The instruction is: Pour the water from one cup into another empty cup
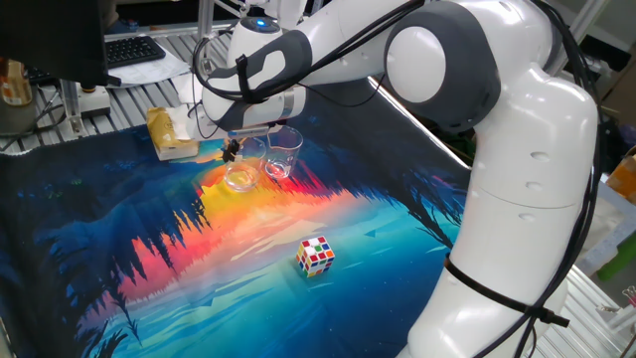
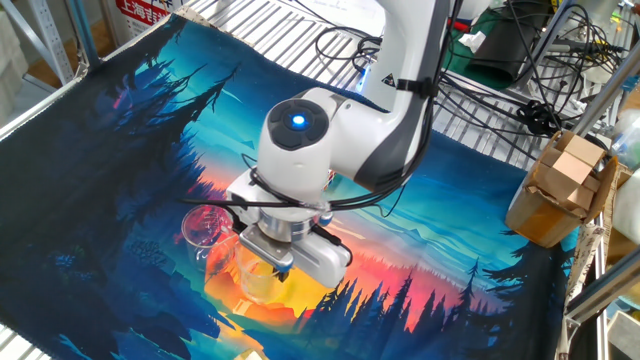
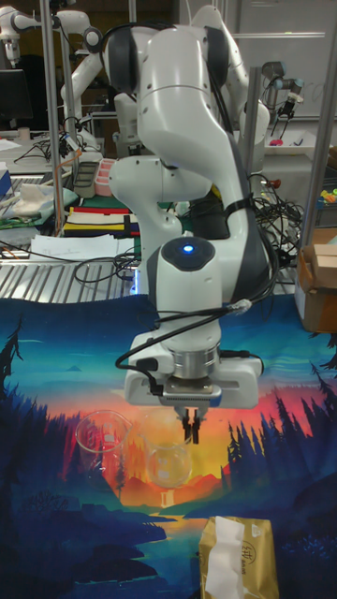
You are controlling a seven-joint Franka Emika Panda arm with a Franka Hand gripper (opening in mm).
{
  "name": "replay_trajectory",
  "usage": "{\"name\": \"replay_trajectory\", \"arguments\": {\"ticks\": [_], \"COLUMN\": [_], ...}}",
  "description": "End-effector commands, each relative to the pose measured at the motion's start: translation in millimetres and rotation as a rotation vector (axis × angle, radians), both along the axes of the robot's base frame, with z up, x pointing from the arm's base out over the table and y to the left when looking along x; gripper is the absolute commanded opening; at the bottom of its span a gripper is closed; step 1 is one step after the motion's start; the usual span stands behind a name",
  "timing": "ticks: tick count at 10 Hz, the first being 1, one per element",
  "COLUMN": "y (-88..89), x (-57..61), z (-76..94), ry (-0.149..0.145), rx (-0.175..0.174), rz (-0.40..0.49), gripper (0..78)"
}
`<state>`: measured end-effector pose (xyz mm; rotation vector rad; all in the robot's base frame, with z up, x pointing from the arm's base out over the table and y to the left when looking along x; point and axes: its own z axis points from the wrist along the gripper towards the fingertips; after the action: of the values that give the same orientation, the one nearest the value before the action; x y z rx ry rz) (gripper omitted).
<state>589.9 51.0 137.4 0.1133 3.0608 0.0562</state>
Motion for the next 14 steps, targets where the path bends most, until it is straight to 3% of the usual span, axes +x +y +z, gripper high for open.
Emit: {"name": "replay_trajectory", "arguments": {"ticks": [1,3,10,13,14], "y": [8.3,8.4,6.7,3.8,2.1], "x": [-1.9,-2.3,-4.6,-5.1,-5.0], "z": [20.8,29.9,56.0,63.9,66.1], "ry": [0.011,0.021,0.056,0.076,0.081], "rx": [-0.046,-0.043,0.019,0.06,0.096], "rz": [-0.049,-0.059,-0.109,-0.122,-0.133], "gripper": [1.2,1.2,1.2,1.2,1.2]}}
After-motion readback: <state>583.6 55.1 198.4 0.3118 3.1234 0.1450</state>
